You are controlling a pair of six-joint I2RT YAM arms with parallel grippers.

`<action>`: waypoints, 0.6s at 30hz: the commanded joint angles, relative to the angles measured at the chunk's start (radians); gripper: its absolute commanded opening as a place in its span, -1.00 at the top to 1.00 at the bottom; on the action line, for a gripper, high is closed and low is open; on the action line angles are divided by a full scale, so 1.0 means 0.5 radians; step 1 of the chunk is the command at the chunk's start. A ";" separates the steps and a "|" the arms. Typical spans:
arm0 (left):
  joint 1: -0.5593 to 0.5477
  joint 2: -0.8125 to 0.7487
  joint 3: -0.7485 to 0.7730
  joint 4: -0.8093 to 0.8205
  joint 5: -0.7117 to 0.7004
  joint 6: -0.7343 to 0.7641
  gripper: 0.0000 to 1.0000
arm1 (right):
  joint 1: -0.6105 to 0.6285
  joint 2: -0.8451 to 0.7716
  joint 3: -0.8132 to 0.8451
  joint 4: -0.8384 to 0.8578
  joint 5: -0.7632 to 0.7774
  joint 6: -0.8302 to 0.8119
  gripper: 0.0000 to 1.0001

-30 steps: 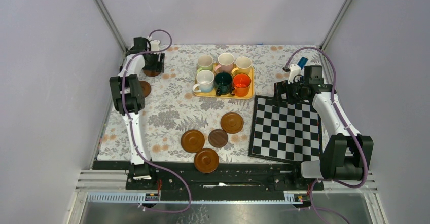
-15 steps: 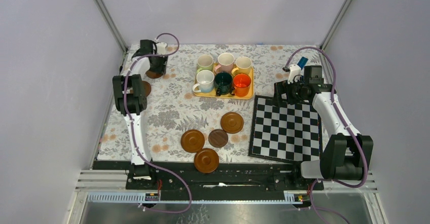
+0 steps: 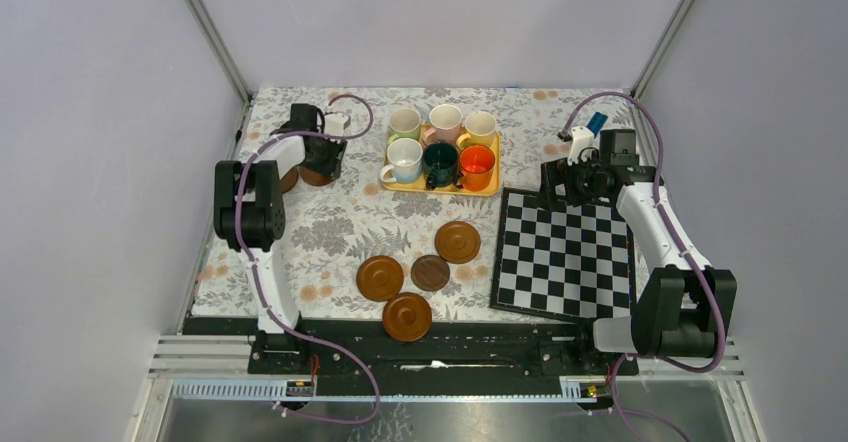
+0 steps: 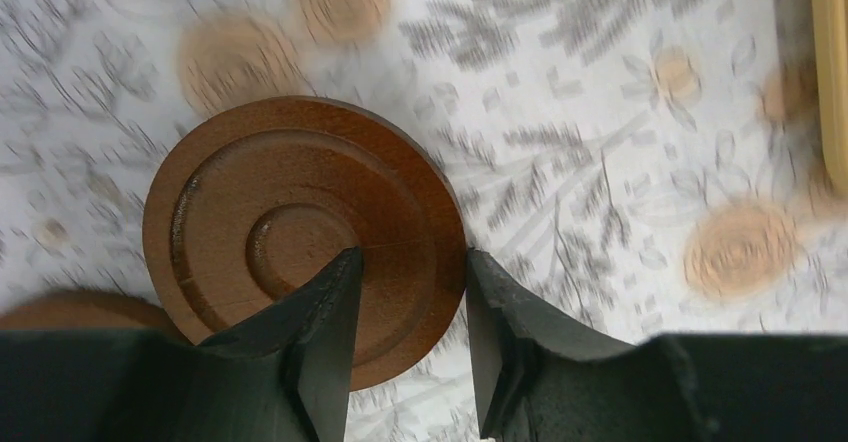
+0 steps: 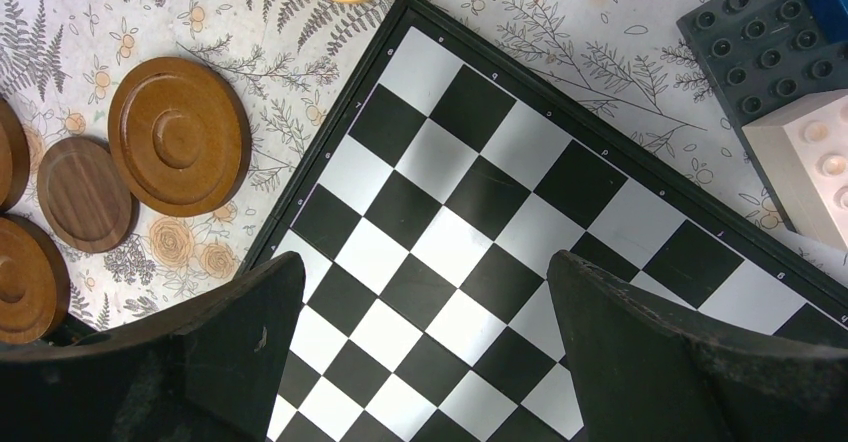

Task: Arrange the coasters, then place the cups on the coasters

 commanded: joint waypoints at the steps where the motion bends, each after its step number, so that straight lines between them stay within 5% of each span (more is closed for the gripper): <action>1: -0.035 -0.181 -0.344 -0.112 0.139 0.001 0.26 | 0.016 -0.085 0.002 0.021 -0.027 -0.009 -0.97; 8: -0.059 -0.325 -0.549 -0.077 0.185 0.026 0.25 | 0.016 -0.087 0.002 0.023 -0.041 -0.007 -0.97; 18: -0.093 -0.104 -0.260 -0.077 0.161 -0.044 0.22 | 0.015 -0.123 -0.018 0.029 -0.017 -0.009 -0.97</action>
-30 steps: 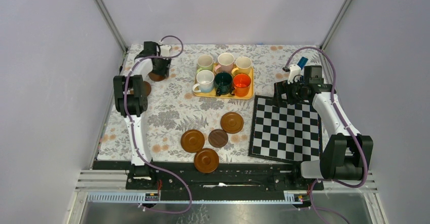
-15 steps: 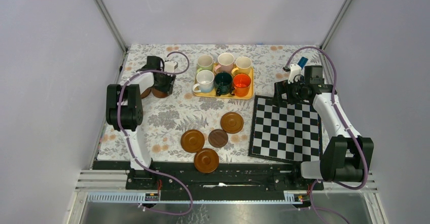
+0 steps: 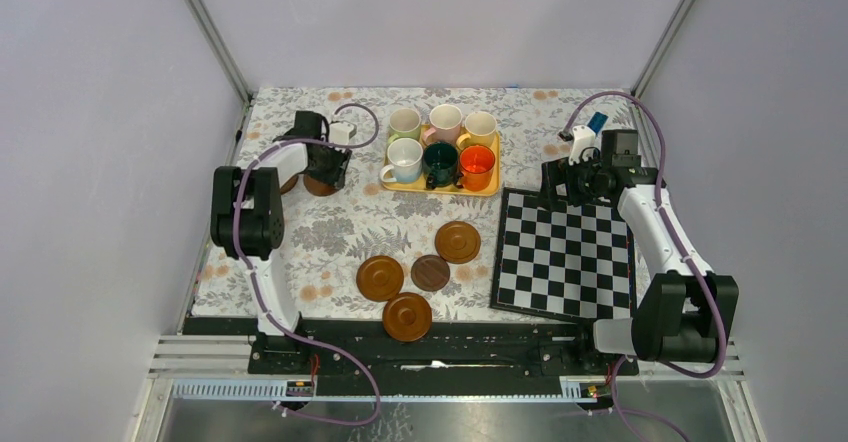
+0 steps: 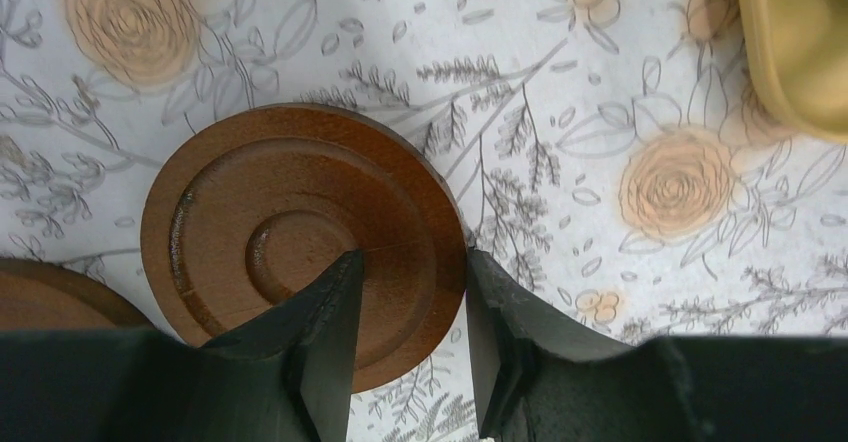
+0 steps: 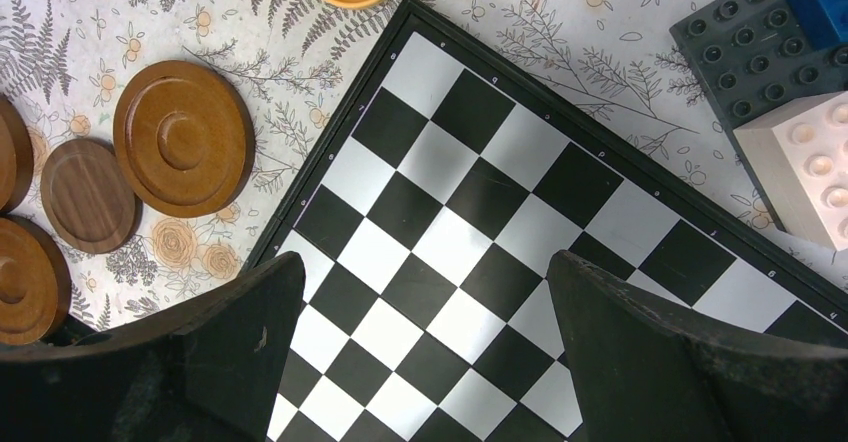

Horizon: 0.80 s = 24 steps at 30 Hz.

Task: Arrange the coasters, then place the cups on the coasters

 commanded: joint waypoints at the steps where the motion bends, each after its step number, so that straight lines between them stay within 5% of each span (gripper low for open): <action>1: -0.032 0.178 0.130 -0.093 0.124 -0.089 0.22 | 0.016 -0.083 -0.016 0.027 -0.013 -0.009 -0.97; 24: -0.024 0.492 0.639 -0.151 0.057 -0.100 0.09 | 0.016 -0.077 -0.025 0.029 -0.001 -0.012 -0.97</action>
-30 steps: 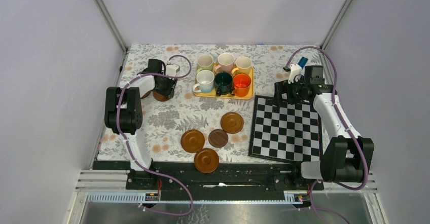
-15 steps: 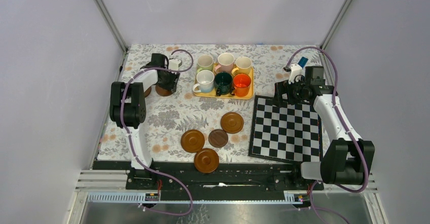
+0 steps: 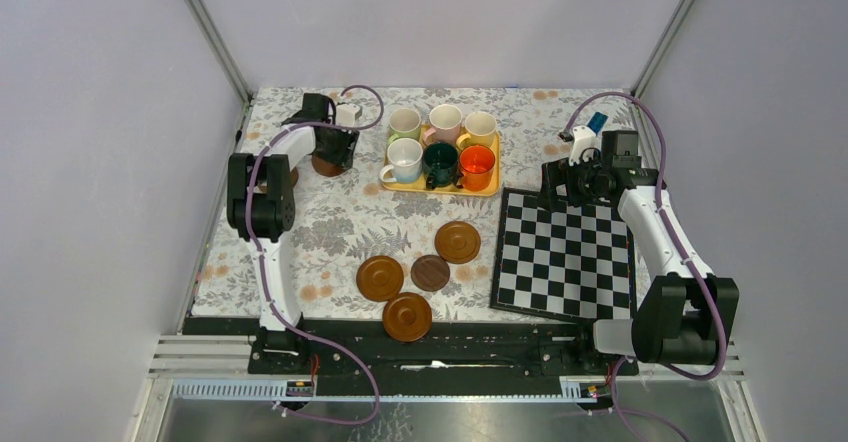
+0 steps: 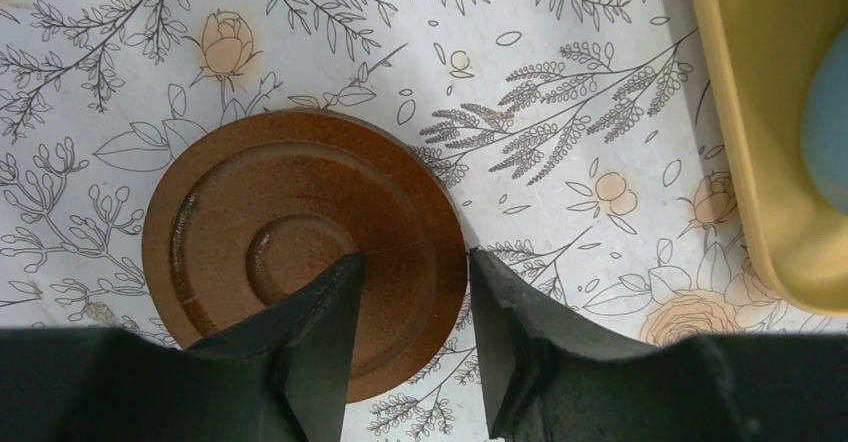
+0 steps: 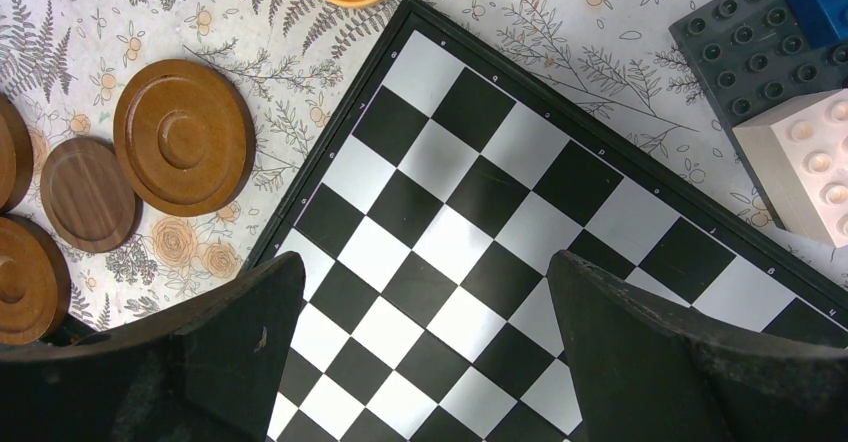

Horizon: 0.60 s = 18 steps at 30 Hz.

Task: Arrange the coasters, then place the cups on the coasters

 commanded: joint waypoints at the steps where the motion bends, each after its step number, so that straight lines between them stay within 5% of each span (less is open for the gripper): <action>1: 0.009 0.081 0.065 -0.089 0.028 -0.061 0.03 | 0.016 -0.044 -0.009 0.031 -0.006 -0.012 -0.97; 6: 0.011 -0.032 0.192 -0.155 0.107 -0.117 -0.28 | 0.016 -0.042 -0.013 0.028 -0.012 -0.010 -0.97; 11: 0.072 -0.265 0.316 -0.271 0.179 -0.173 -0.36 | 0.016 -0.044 -0.013 0.022 -0.018 -0.009 -0.97; 18: 0.379 -0.578 -0.088 -0.367 0.258 0.026 -0.39 | 0.016 -0.078 0.003 0.008 -0.041 -0.016 -0.97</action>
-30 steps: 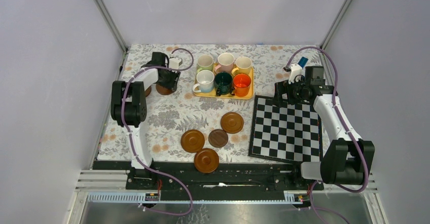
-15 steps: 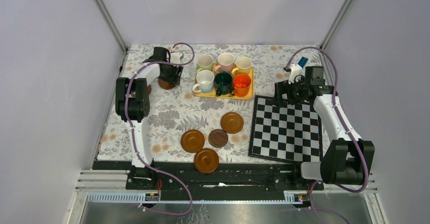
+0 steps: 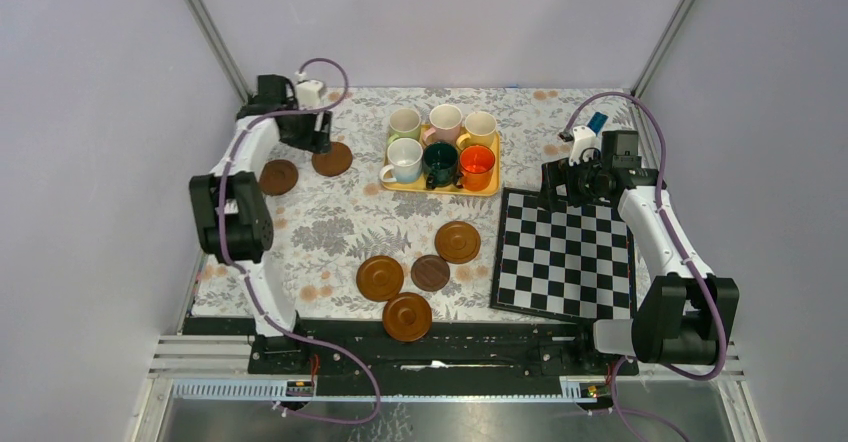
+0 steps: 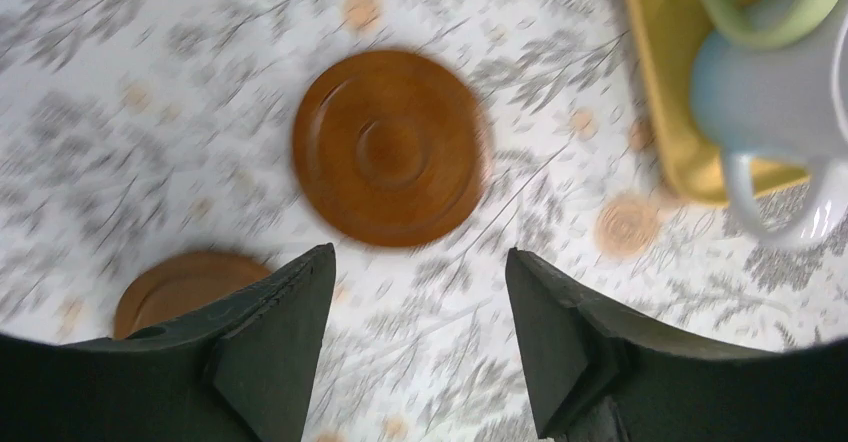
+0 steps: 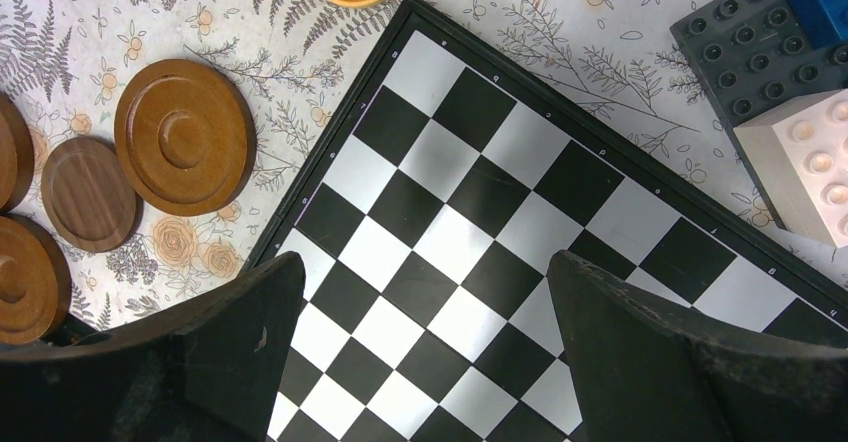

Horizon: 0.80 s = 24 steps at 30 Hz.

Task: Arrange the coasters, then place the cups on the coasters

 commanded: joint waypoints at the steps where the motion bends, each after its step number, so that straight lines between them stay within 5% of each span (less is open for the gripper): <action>1: 0.259 -0.263 -0.239 -0.071 0.096 0.129 -0.39 | 0.016 -0.089 0.004 0.011 -0.043 -0.019 -0.97; 7: 0.453 -0.253 -0.414 -0.009 0.116 0.173 -0.33 | 0.016 -0.104 0.035 -0.033 -0.077 -0.029 -0.97; 24: 0.463 -0.074 -0.625 0.359 -0.138 0.225 -0.29 | 0.016 -0.081 0.007 -0.012 -0.072 -0.009 -0.97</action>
